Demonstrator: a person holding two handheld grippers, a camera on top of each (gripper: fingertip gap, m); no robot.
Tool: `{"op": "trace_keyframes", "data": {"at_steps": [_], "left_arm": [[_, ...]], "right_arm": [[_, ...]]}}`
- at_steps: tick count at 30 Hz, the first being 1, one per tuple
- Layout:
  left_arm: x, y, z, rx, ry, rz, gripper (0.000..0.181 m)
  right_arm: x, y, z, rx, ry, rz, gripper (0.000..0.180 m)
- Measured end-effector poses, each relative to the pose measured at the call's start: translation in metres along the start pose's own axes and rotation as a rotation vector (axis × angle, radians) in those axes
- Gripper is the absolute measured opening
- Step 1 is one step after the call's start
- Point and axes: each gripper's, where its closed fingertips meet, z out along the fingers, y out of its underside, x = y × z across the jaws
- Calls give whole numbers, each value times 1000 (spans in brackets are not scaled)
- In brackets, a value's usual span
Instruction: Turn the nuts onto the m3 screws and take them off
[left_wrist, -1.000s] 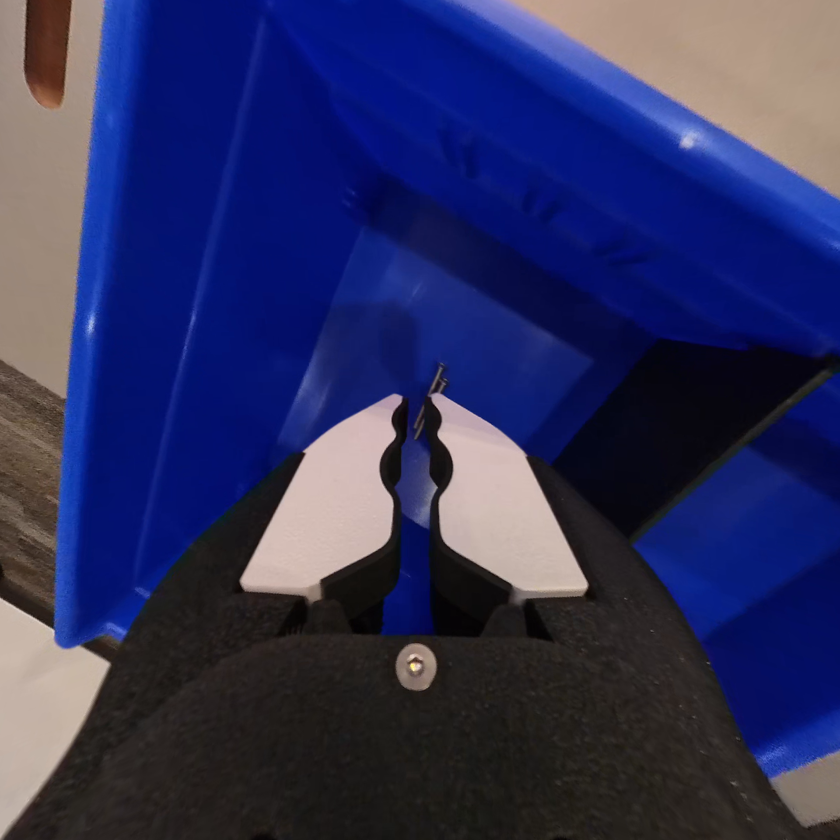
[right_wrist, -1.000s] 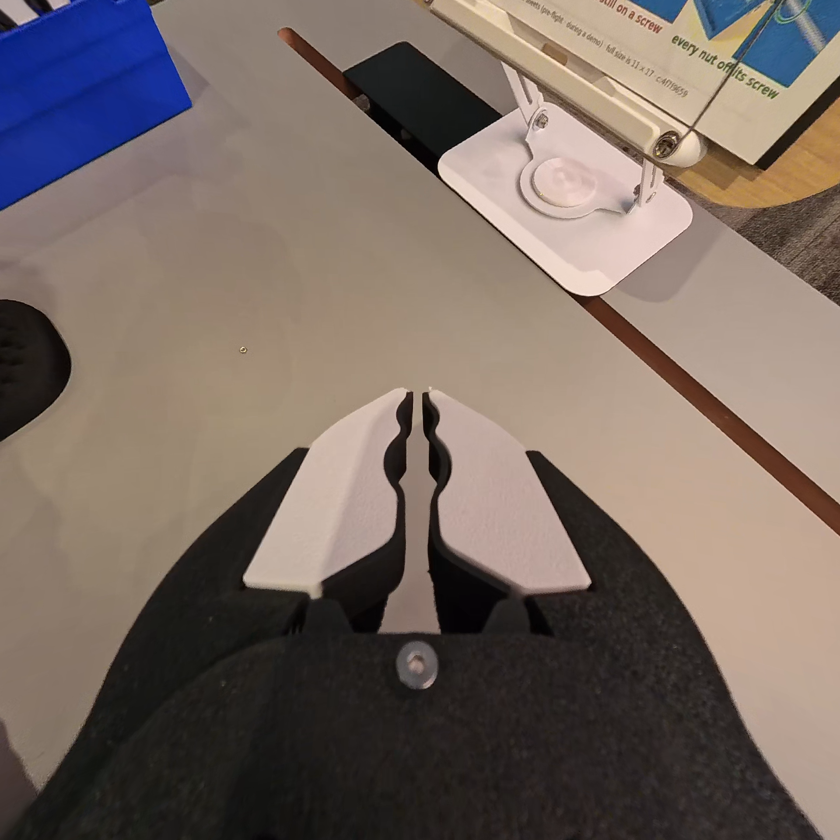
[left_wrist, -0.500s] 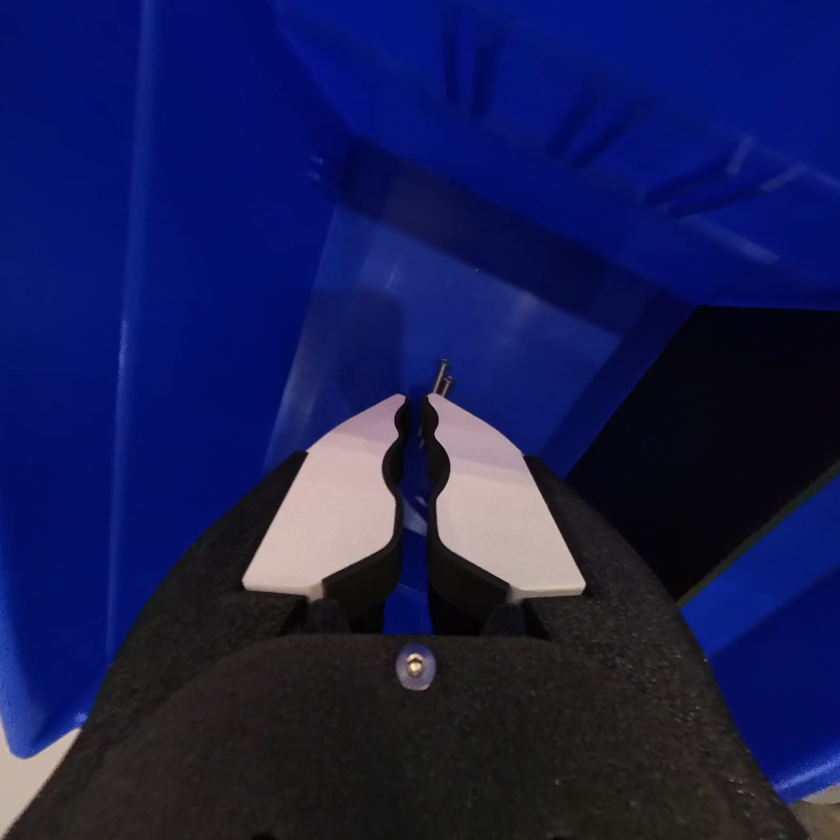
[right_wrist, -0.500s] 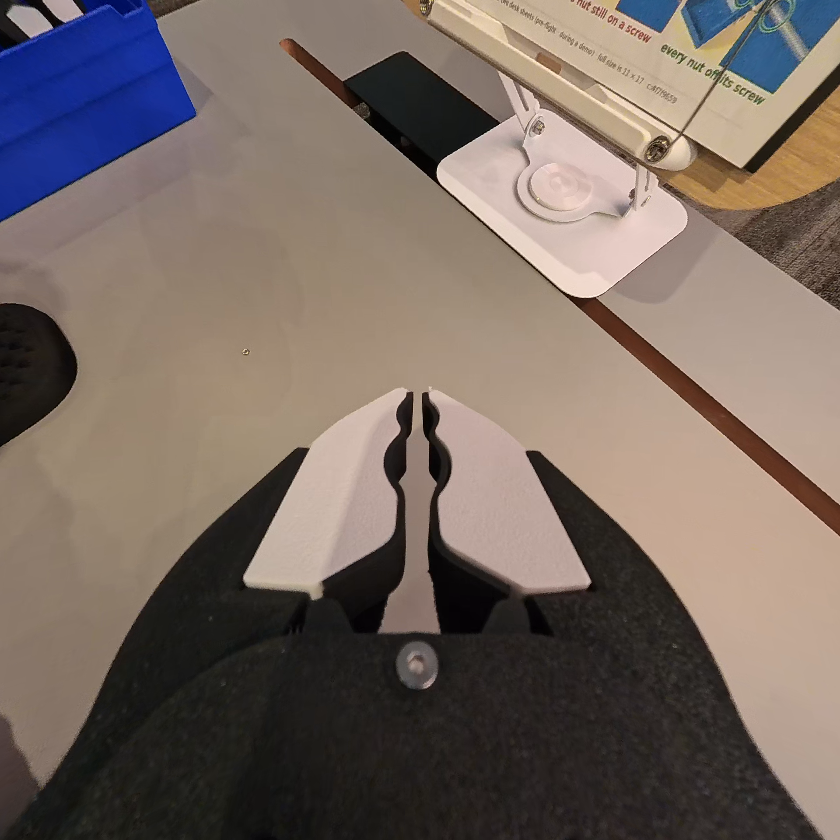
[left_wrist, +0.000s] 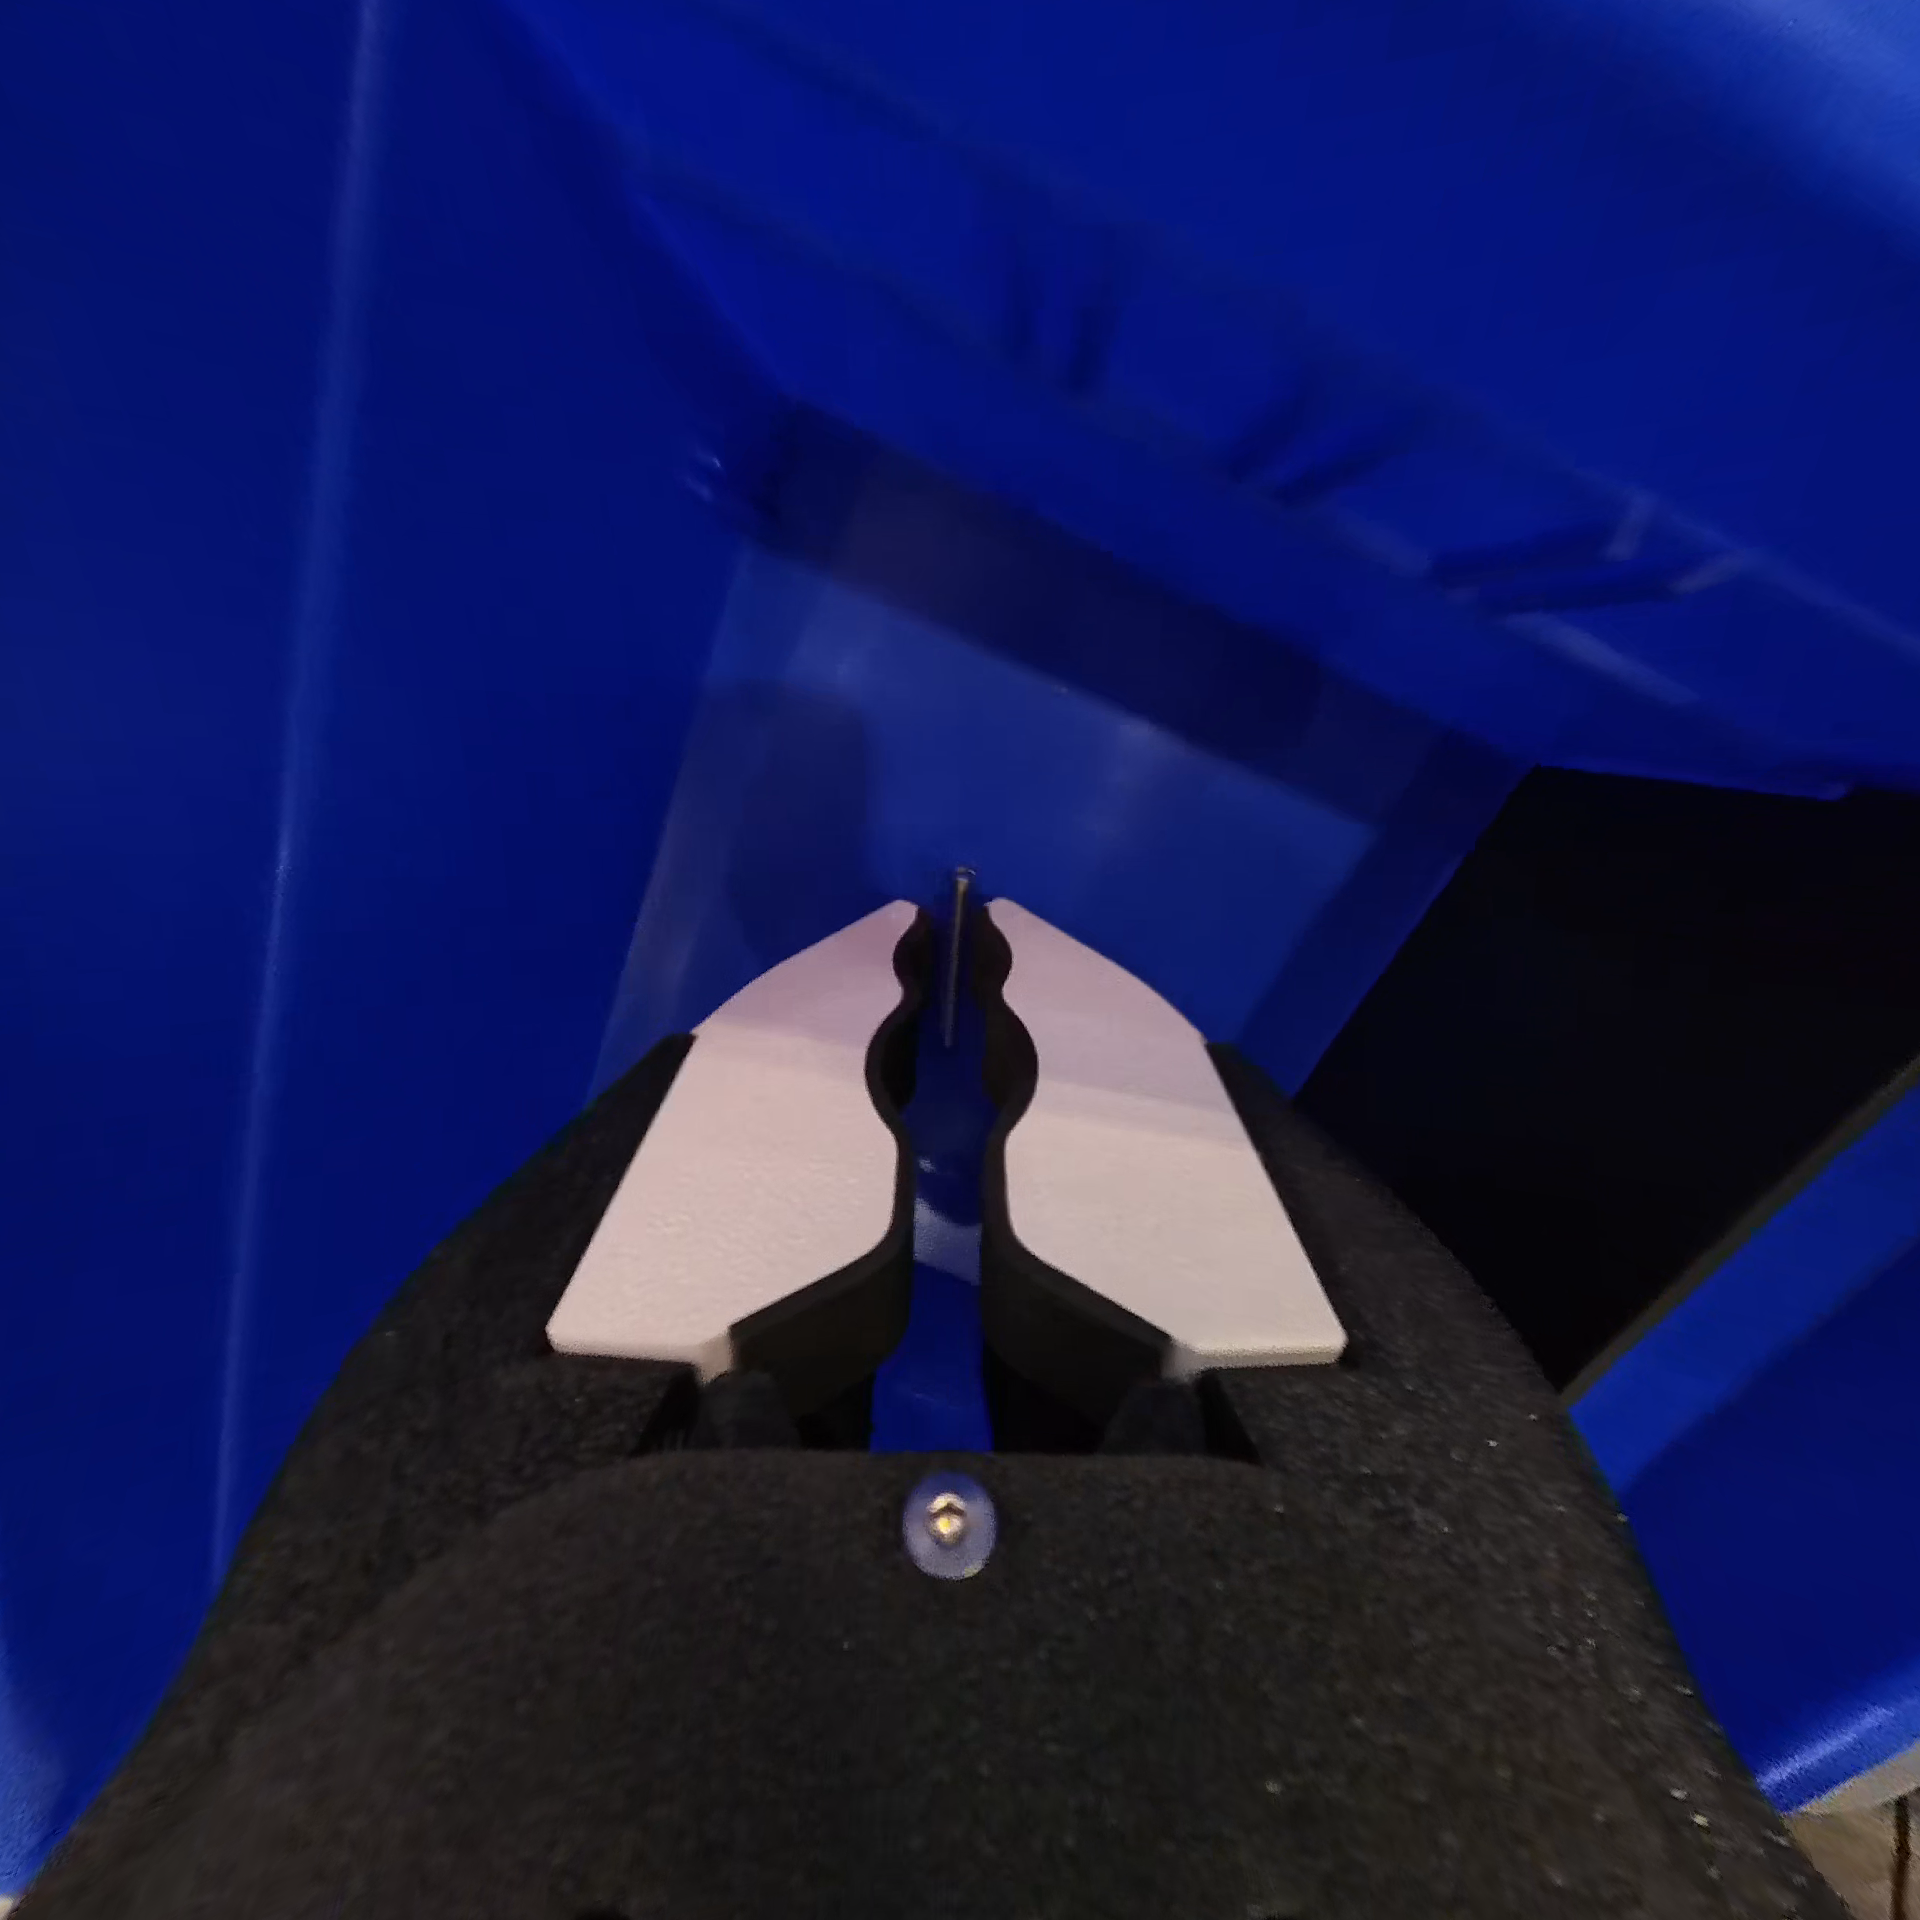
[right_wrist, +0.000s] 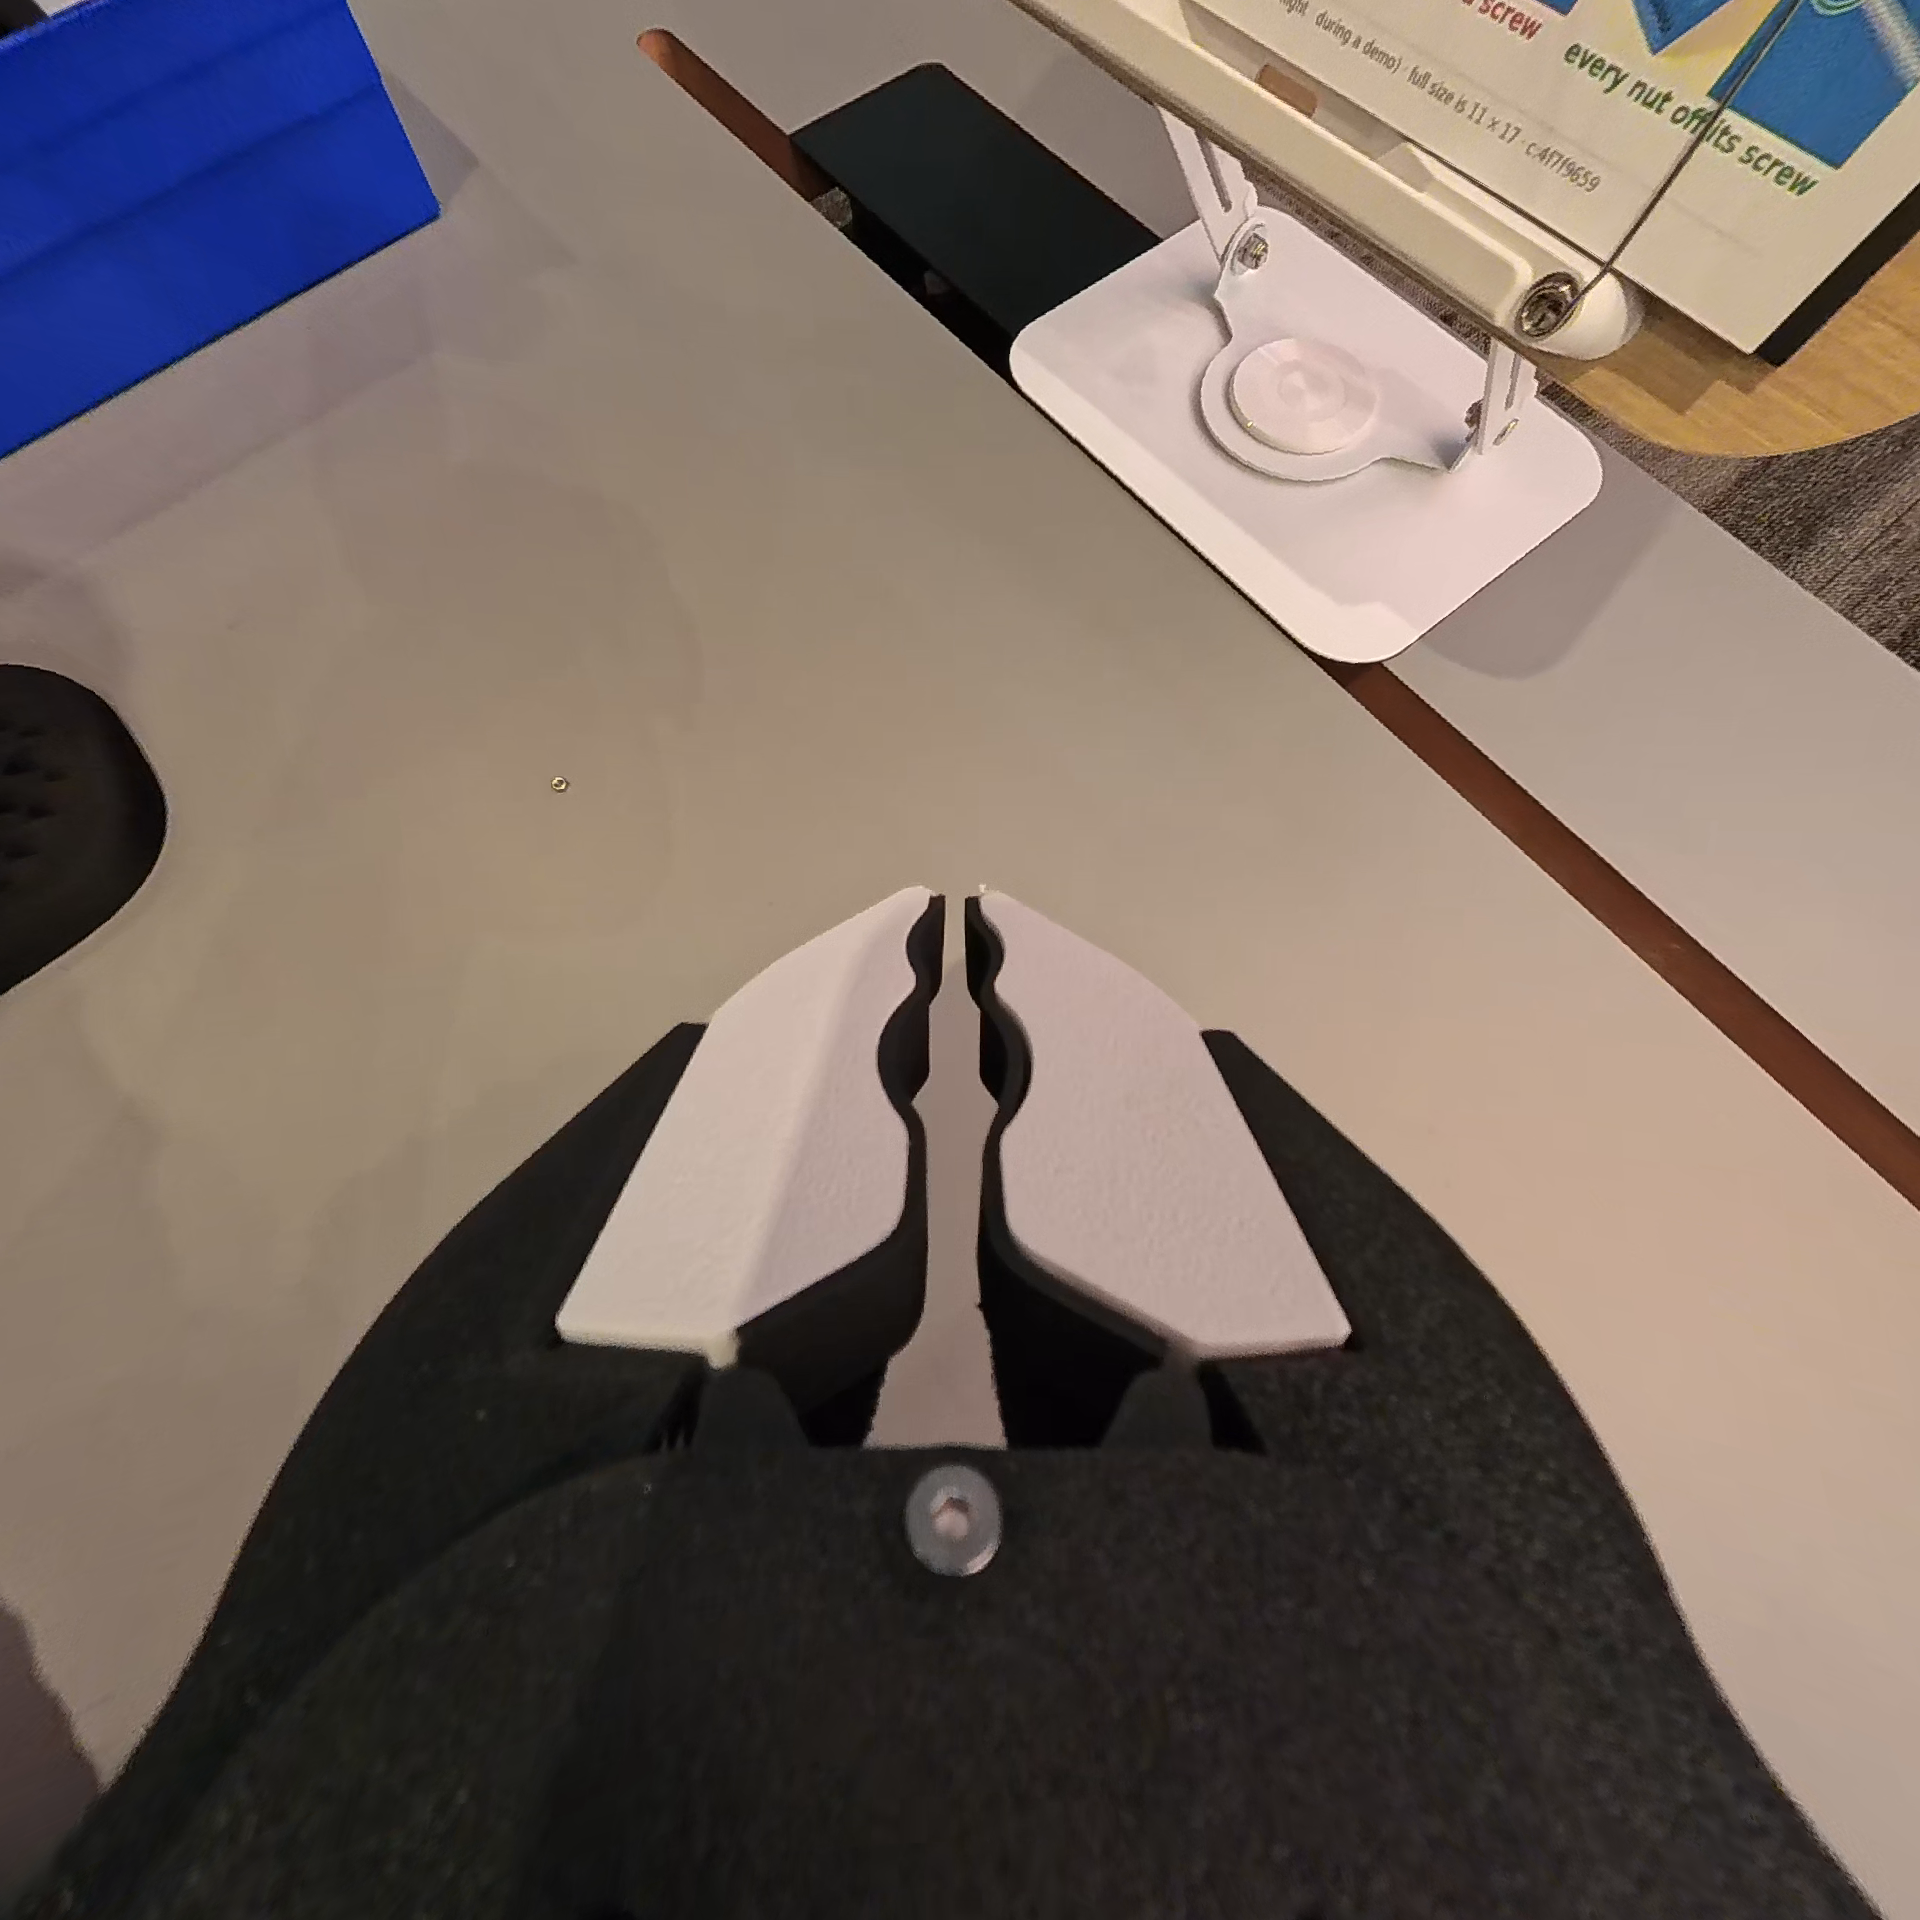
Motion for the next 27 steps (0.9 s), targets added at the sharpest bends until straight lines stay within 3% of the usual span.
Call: {"op": "trace_keyframes", "data": {"at_steps": [13, 18, 22, 27], "left_arm": [[8, 0, 3, 14, 37, 2, 3], [1, -6, -7, 74, -38, -27, 3], [-13, -23, -50, 238, -166, -109, 2], [-11, -72, -138, 555, -298, -216, 3]], "right_arm": [[-1, -2, -2, 10, -4, -2, 3], [-3, -5, -2, 27, -16, -3, 3], [-7, -9, -2, 40, -31, -10, 3], [-20, -22, 1, 83, -60, -22, 3]]}}
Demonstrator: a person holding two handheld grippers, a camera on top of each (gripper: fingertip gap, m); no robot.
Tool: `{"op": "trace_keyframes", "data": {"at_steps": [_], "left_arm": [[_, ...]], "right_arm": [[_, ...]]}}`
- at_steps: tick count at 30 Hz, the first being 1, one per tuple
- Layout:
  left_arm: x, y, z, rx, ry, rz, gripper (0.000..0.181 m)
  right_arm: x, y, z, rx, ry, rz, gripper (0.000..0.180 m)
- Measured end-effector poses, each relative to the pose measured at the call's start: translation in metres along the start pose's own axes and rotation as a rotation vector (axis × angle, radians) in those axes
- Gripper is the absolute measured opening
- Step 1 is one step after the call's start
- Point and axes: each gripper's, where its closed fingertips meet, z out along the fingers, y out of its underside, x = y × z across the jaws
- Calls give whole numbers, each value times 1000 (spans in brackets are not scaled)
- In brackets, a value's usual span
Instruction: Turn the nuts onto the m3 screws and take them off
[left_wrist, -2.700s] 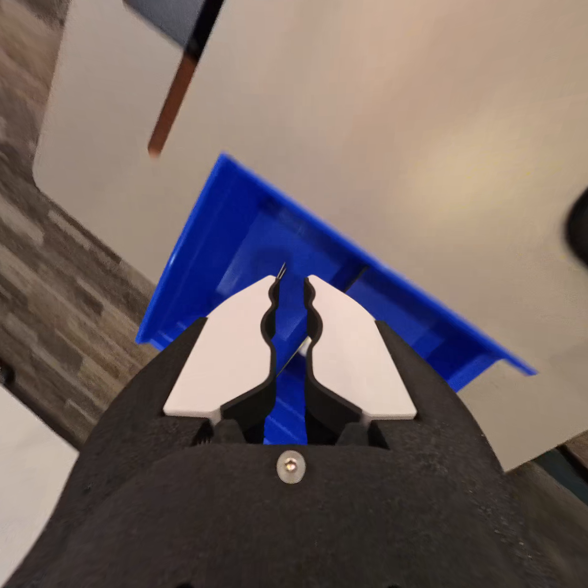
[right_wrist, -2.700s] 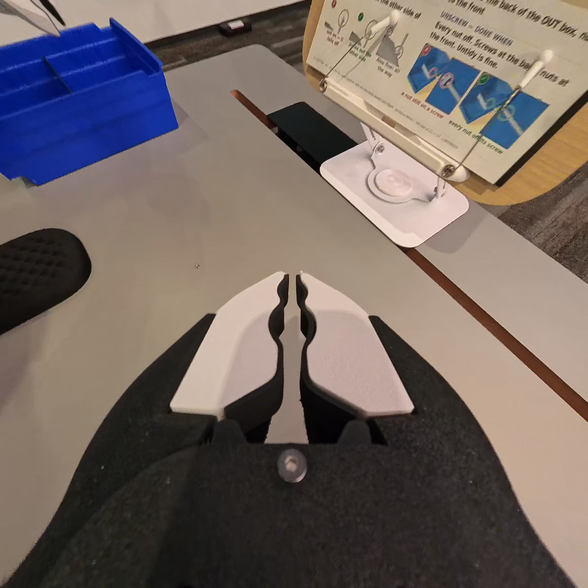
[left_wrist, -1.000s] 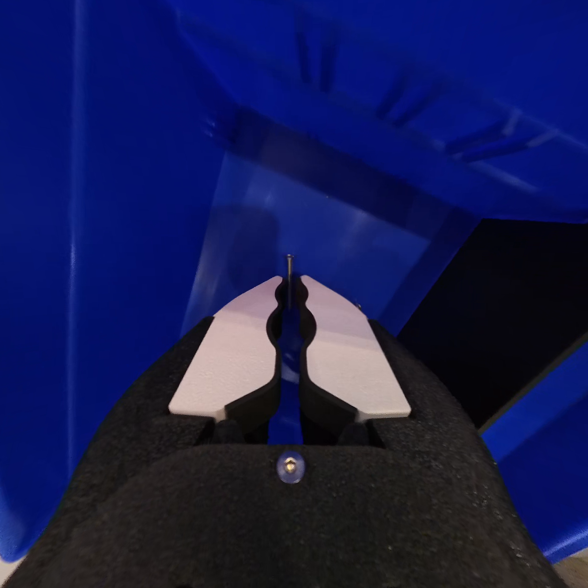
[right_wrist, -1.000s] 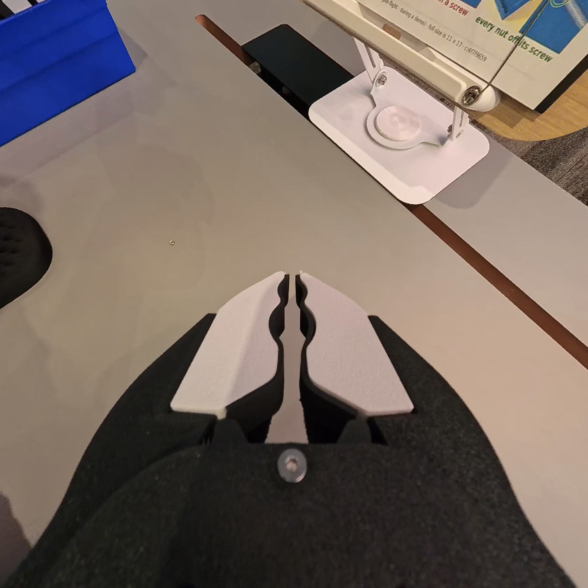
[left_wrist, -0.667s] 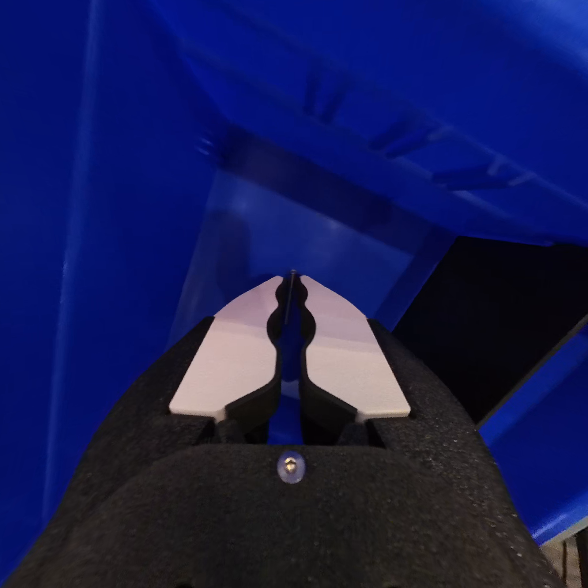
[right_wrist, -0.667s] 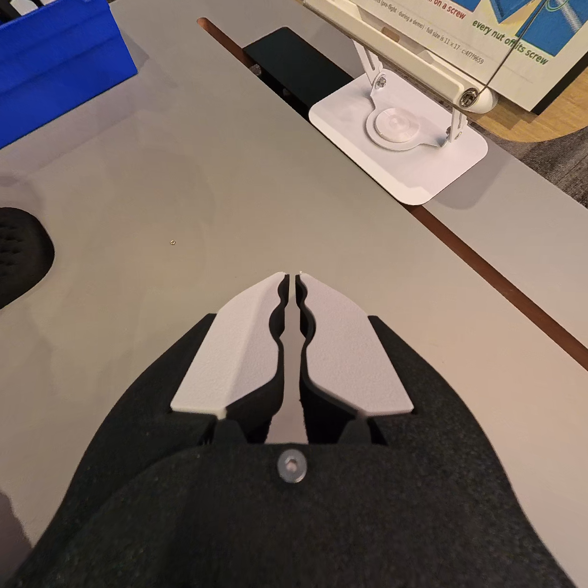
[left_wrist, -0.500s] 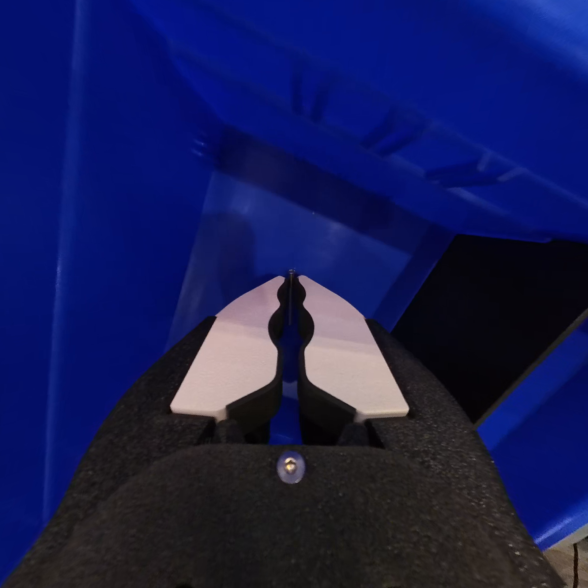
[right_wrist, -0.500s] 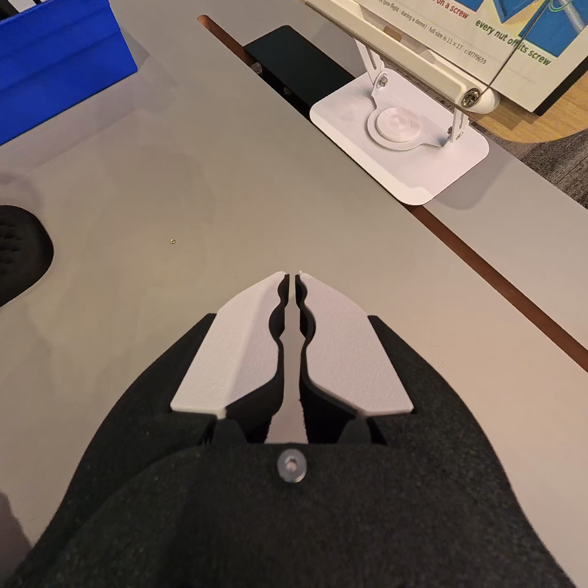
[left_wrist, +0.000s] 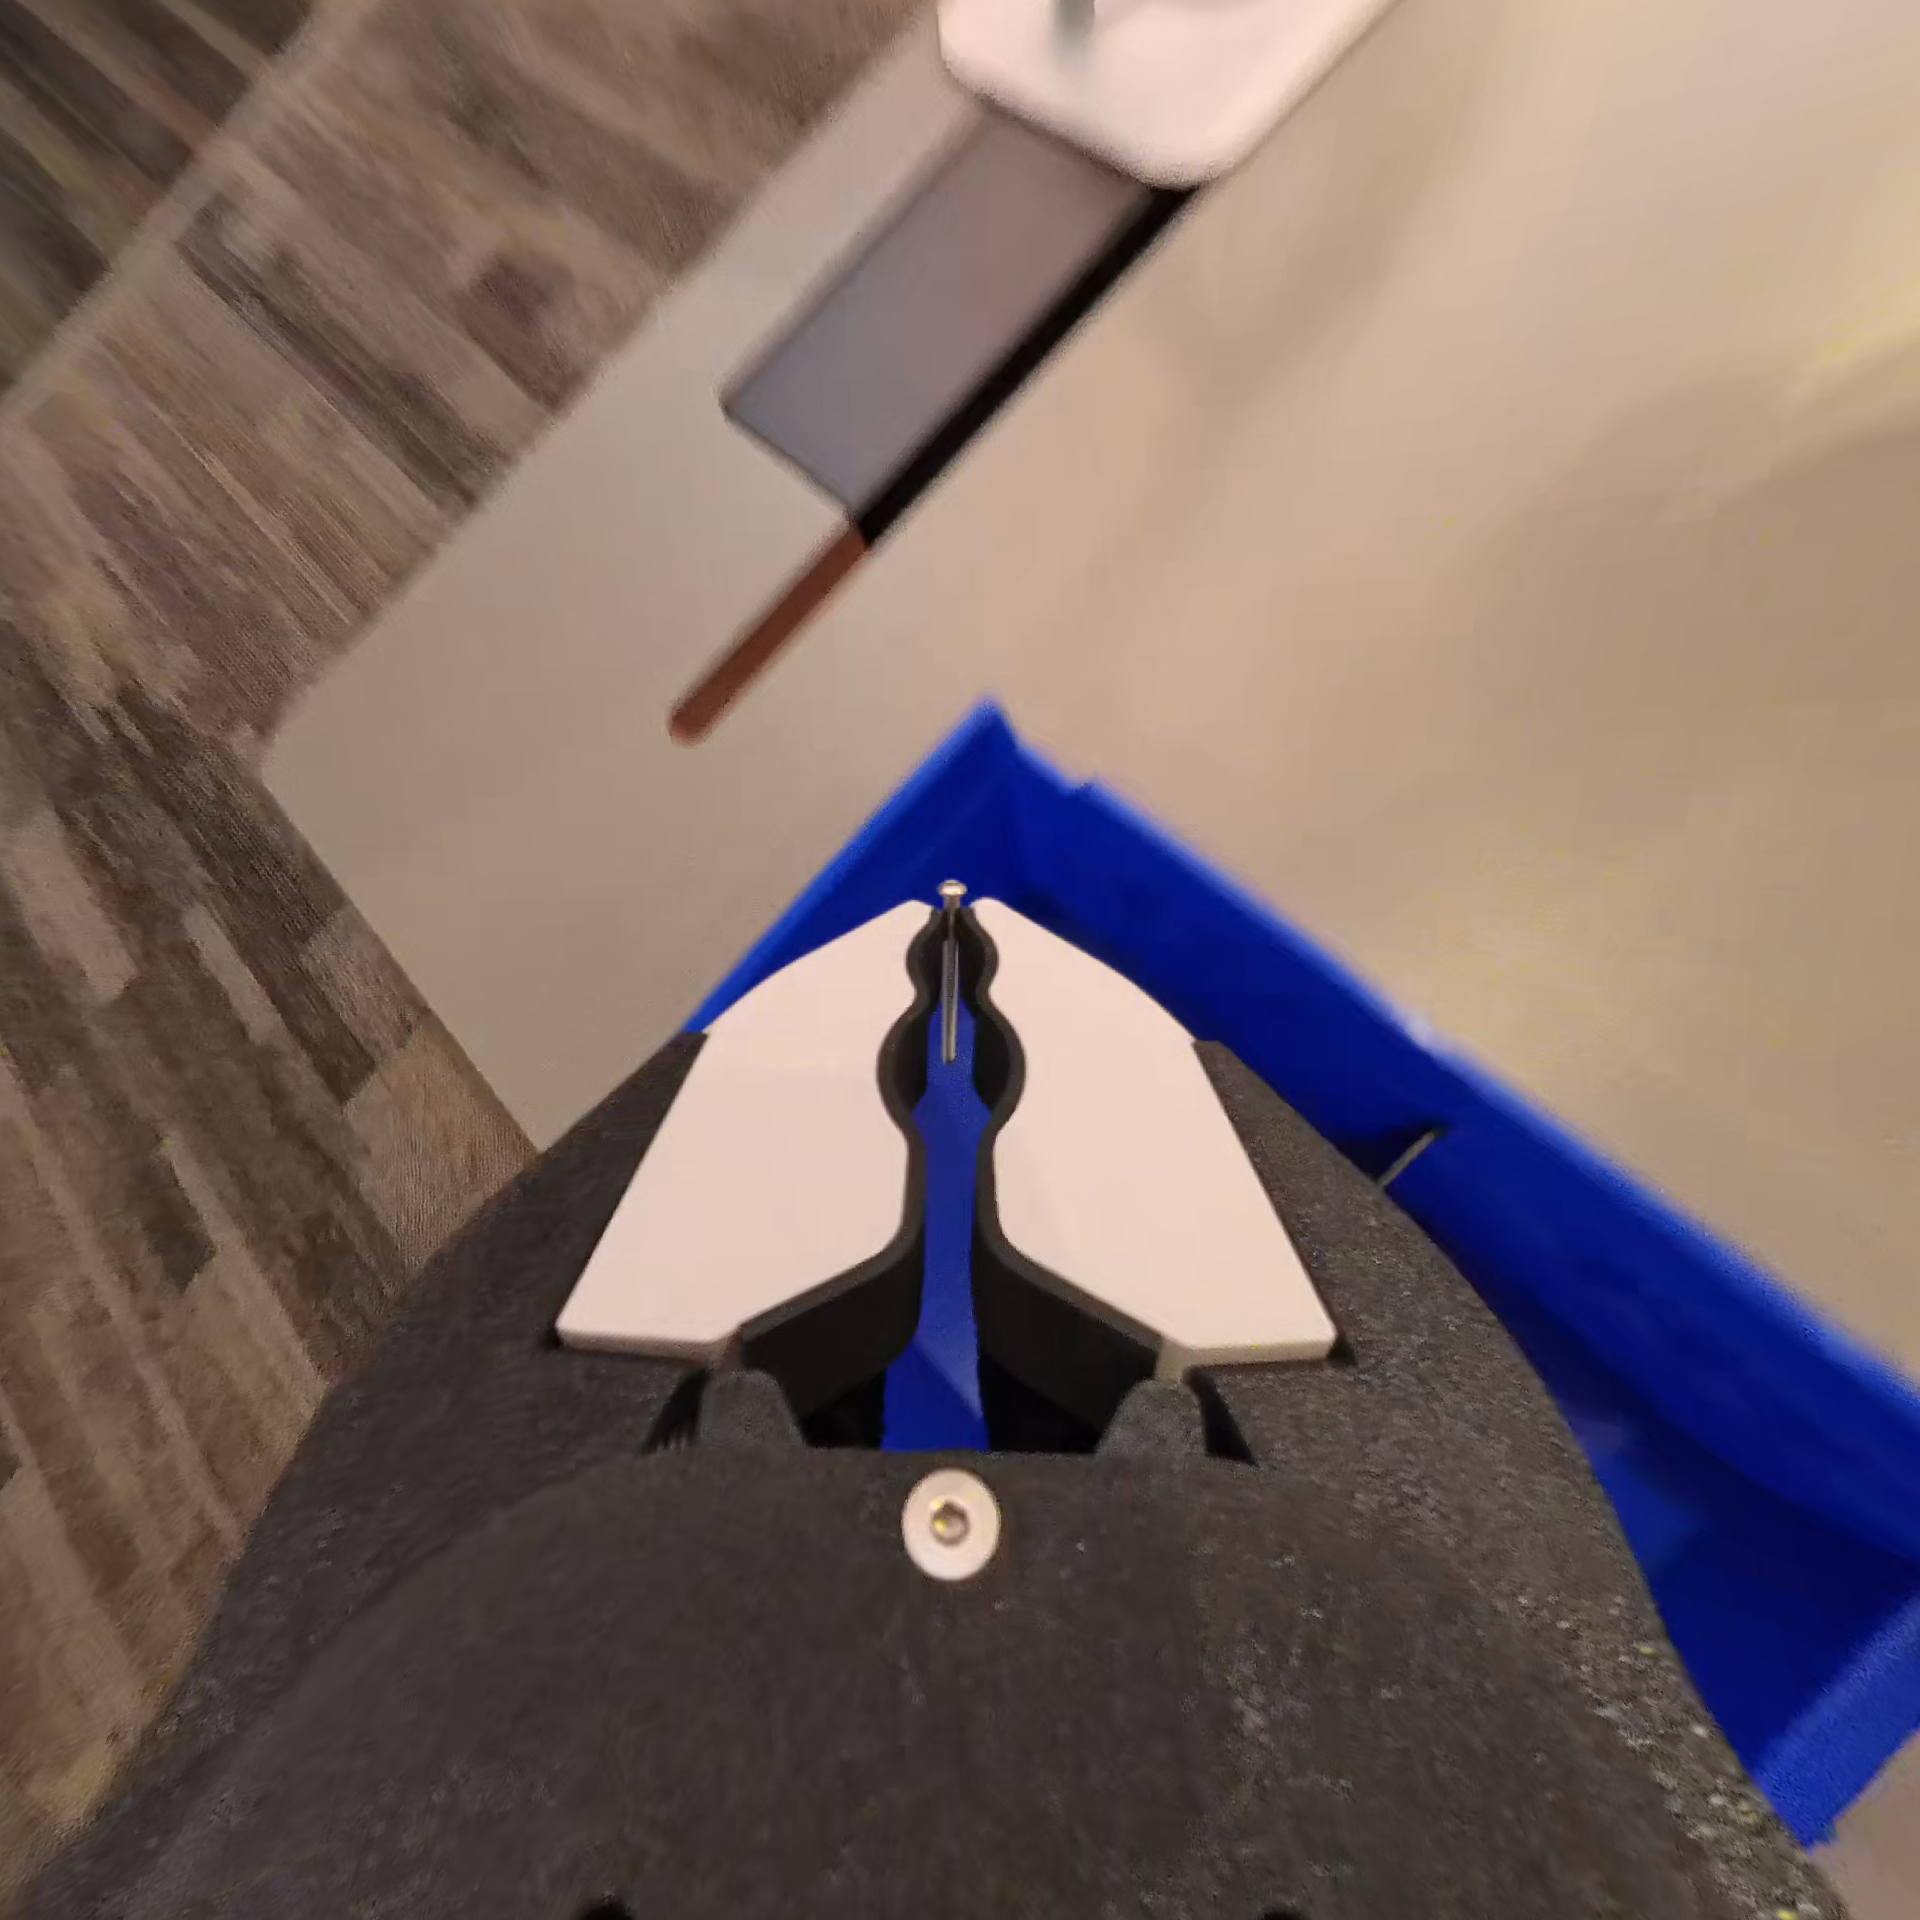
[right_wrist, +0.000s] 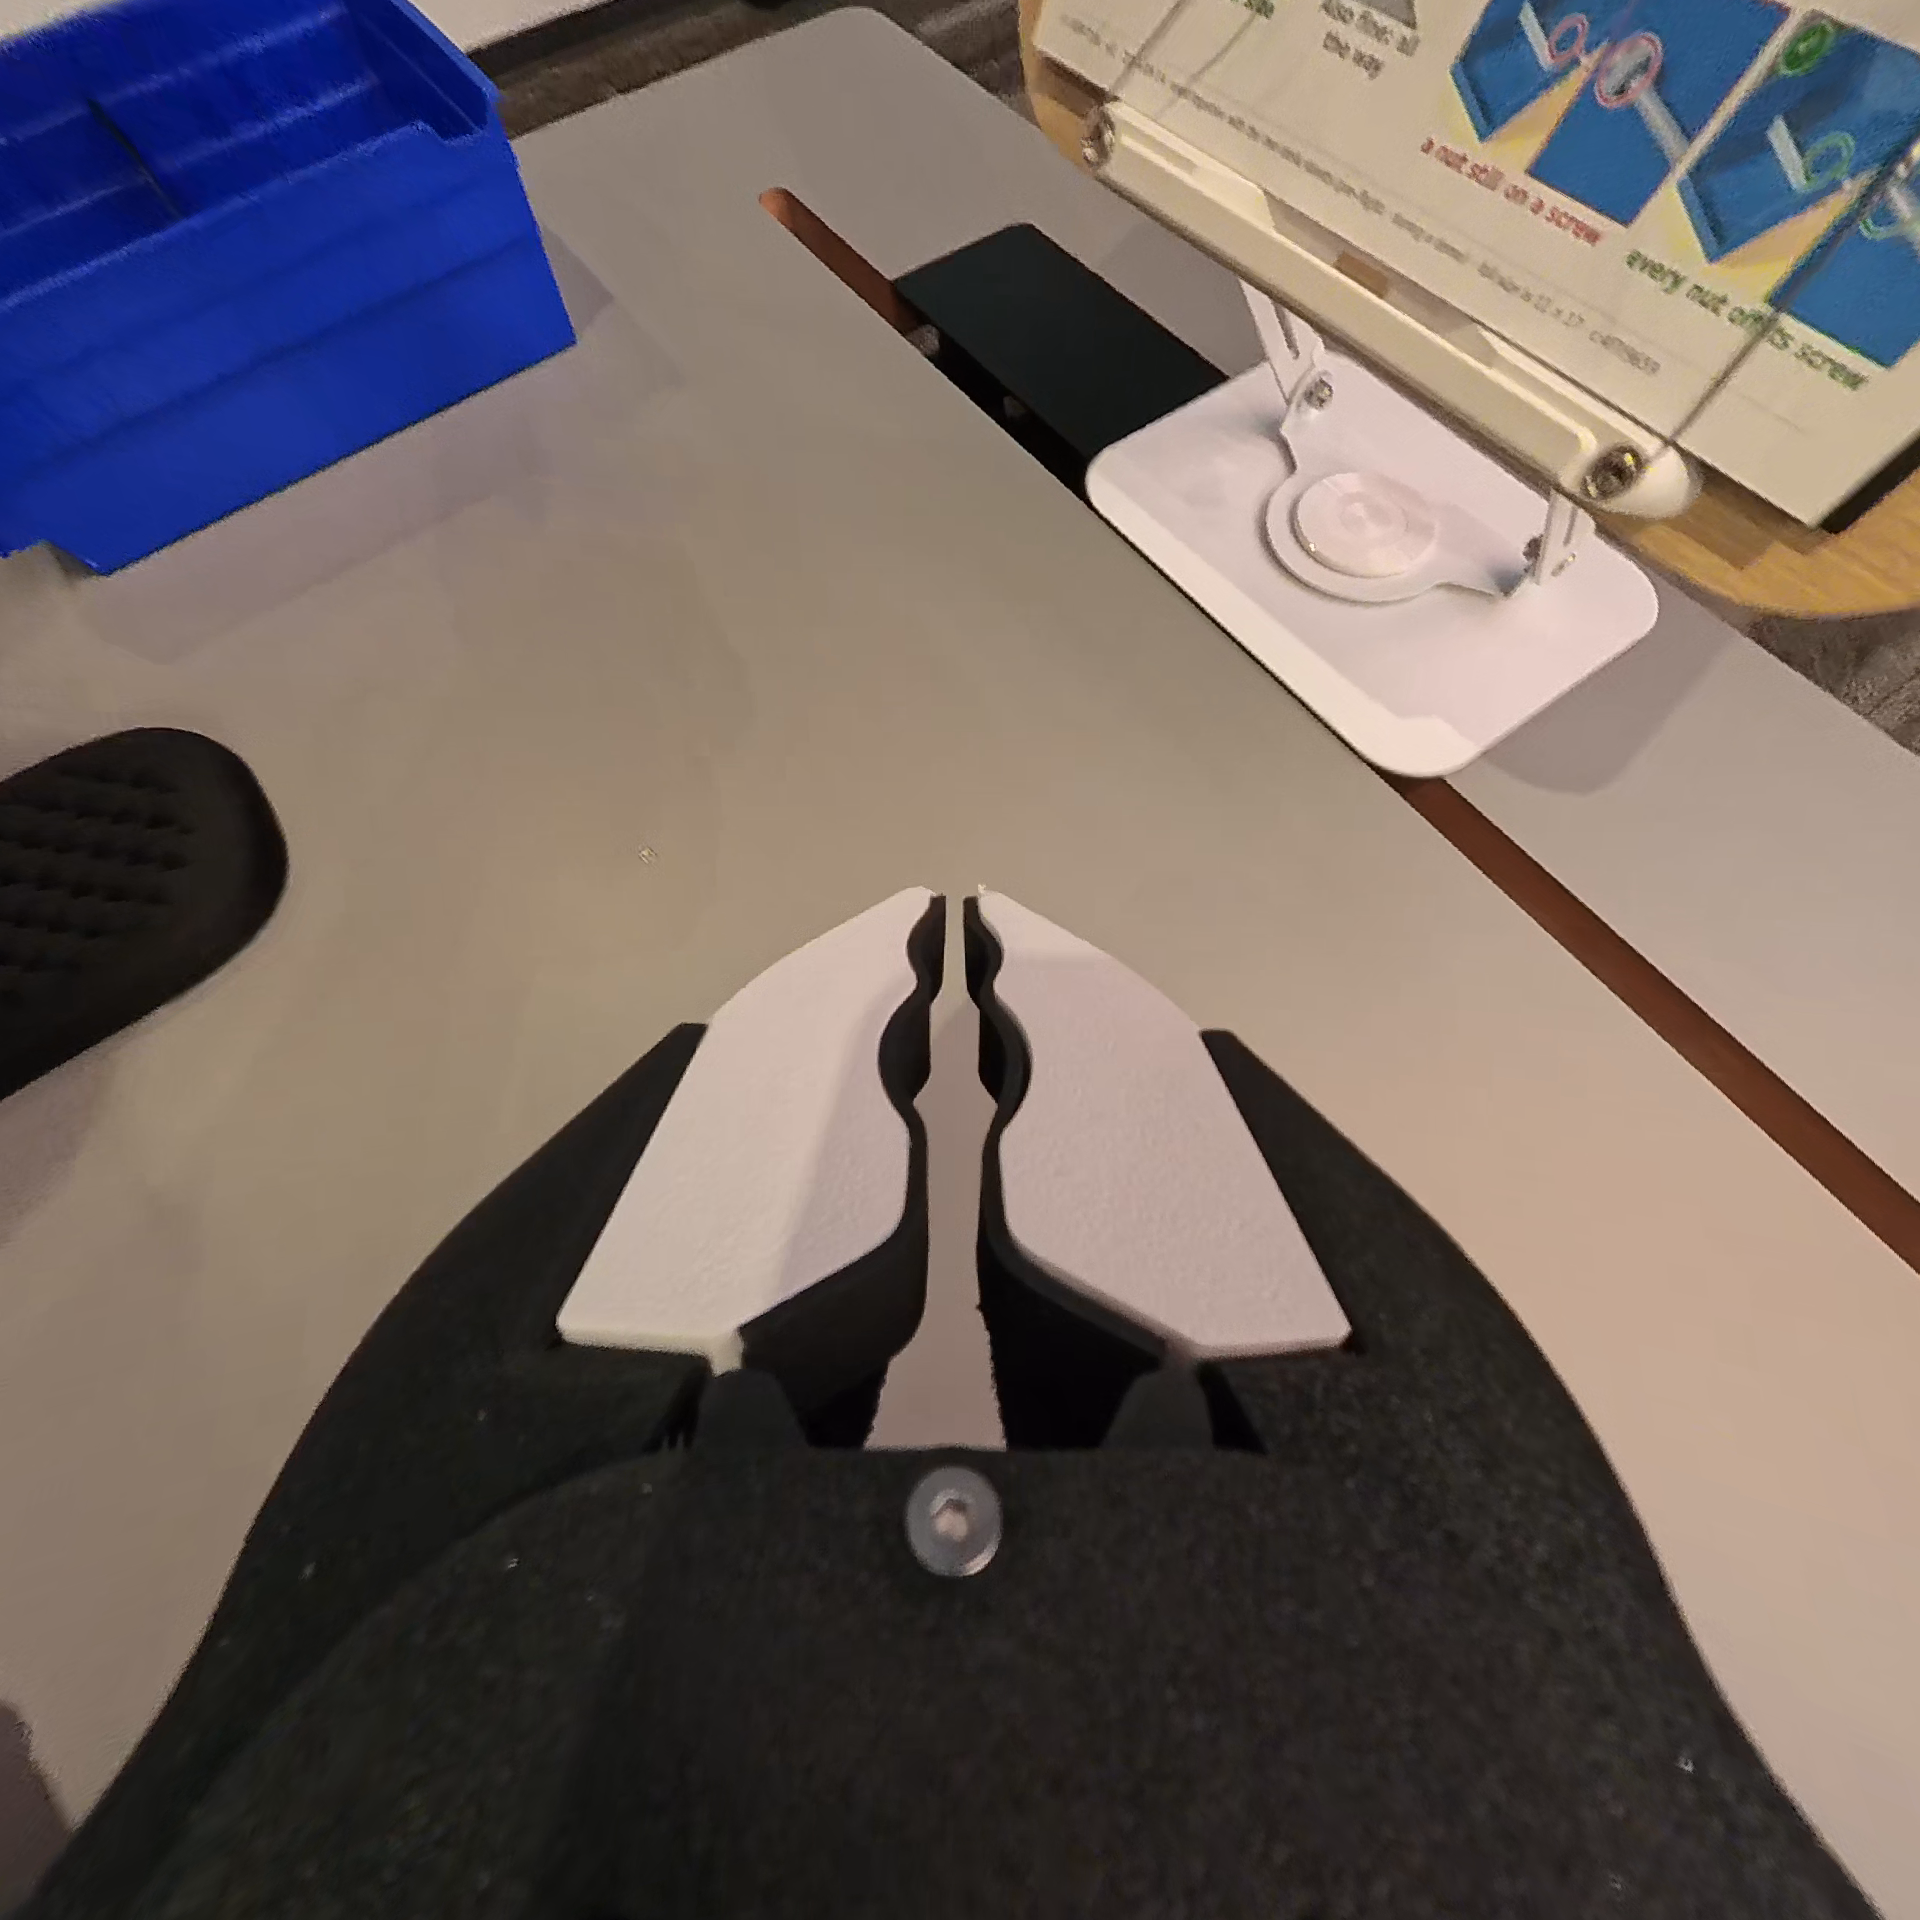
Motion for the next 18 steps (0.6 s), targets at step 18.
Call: {"op": "trace_keyframes", "data": {"at_steps": [18], "left_arm": [[236, -265, -8, 706, 356, -150, 2]], "right_arm": [[-109, -117, 2, 549, -123, -127, 11]]}}
